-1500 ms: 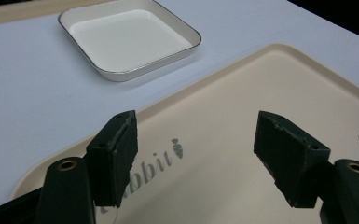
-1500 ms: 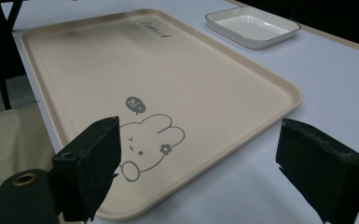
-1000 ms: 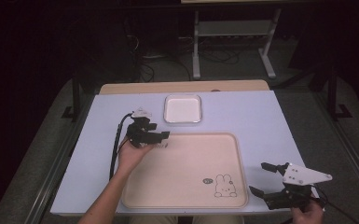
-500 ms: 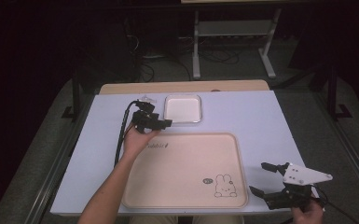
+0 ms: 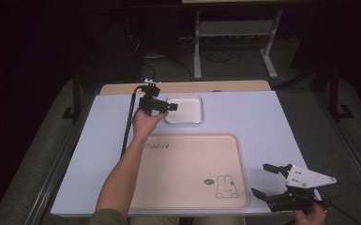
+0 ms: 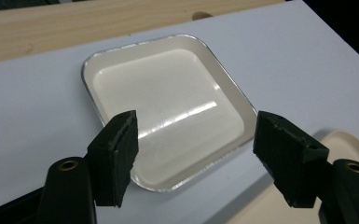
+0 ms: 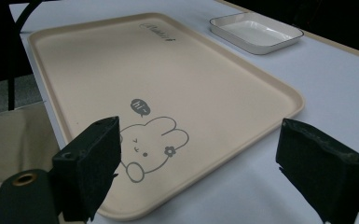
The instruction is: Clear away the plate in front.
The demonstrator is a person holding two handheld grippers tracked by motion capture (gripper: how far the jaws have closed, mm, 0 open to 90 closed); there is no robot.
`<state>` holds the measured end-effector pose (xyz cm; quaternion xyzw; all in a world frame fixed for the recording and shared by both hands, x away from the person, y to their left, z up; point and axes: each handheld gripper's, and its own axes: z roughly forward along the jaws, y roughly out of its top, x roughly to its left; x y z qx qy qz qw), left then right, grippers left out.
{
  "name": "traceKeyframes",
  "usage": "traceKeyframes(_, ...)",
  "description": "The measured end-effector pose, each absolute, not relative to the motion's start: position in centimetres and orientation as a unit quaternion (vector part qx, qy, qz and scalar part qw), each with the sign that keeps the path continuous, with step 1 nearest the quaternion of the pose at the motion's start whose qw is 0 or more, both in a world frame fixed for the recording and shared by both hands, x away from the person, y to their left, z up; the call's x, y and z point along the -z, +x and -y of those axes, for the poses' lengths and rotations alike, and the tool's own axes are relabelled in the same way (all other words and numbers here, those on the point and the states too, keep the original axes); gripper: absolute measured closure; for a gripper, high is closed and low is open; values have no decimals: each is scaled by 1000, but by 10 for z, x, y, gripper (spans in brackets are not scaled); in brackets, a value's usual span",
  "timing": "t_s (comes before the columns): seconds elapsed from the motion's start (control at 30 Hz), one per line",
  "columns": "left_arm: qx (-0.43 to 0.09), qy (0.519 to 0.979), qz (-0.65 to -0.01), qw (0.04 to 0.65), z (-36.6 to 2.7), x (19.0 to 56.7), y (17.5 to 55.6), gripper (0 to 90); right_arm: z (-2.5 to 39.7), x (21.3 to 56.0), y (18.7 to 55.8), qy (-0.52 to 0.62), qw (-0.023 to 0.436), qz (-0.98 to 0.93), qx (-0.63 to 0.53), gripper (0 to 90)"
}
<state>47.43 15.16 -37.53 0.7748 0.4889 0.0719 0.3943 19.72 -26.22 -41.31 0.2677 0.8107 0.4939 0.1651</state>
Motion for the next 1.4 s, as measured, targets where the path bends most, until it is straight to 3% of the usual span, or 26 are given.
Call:
traceKeyframes(0.4, -93, 780, -528, 322, -143, 384, 502, 310, 262, 414, 199, 269, 161, -812, -491, 131)
traceKeyframes(0.7, -61, 747, -579, 321, -158, 409, 505, 363, 263, 414, 199, 268, 161, -811, -494, 131)
traceKeyframes(1.4, -43, 749, -587, 304, -159, 434, 501, 684, 263, 414, 199, 267, 159, -813, -492, 131)
